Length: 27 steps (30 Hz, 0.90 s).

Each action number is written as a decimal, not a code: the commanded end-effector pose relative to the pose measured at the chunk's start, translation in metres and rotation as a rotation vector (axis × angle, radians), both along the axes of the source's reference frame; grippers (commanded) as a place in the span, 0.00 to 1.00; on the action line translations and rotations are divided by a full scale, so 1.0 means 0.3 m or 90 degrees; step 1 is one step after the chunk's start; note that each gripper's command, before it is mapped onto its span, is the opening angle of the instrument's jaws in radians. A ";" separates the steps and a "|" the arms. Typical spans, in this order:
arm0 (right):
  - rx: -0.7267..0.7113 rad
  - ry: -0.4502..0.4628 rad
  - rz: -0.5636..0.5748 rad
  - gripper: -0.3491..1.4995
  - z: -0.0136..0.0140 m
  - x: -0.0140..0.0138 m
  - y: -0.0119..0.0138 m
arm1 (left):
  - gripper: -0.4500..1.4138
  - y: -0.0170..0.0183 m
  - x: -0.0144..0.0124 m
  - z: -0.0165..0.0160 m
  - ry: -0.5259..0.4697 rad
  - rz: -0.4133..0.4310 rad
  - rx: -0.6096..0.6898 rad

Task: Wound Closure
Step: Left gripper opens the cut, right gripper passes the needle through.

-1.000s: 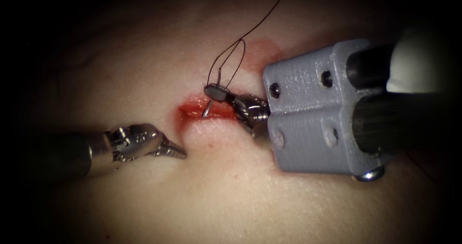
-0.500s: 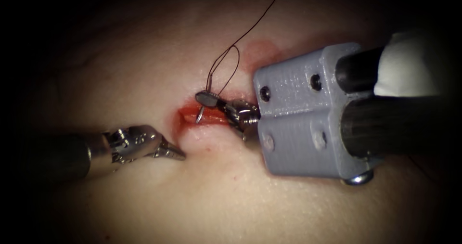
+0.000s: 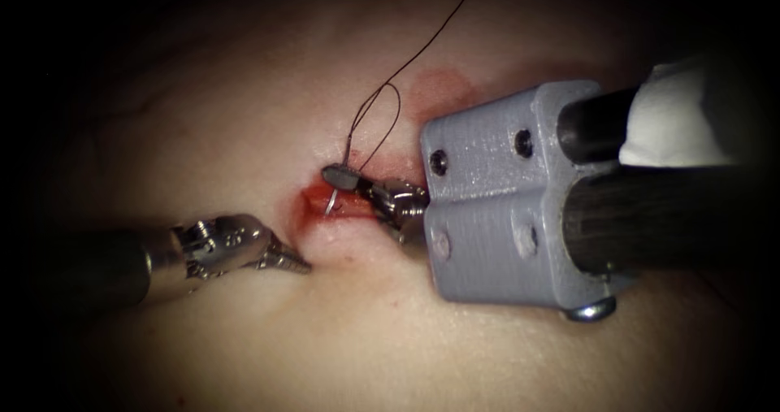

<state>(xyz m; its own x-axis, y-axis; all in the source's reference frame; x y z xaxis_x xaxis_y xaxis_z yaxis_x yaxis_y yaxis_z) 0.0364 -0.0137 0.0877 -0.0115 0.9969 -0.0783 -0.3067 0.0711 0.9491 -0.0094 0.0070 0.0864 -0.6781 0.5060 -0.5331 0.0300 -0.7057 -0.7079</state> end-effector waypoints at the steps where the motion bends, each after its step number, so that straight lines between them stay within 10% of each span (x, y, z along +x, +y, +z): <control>1: 0.005 0.003 -0.005 0.00 0.0020 0.0021 -0.0030 | 0.05 -0.001 -0.0020 0.002 -0.001 0.001 0.001; 20: 0.019 0.021 -0.032 0.00 -0.0001 0.0040 -0.0063 | 0.05 -0.001 -0.0018 0.002 -0.001 0.001 0.001; 27: -0.019 -0.018 0.027 0.66 -0.0005 0.0031 0.0014 | 0.05 -0.001 -0.0010 0.002 -0.002 0.002 0.001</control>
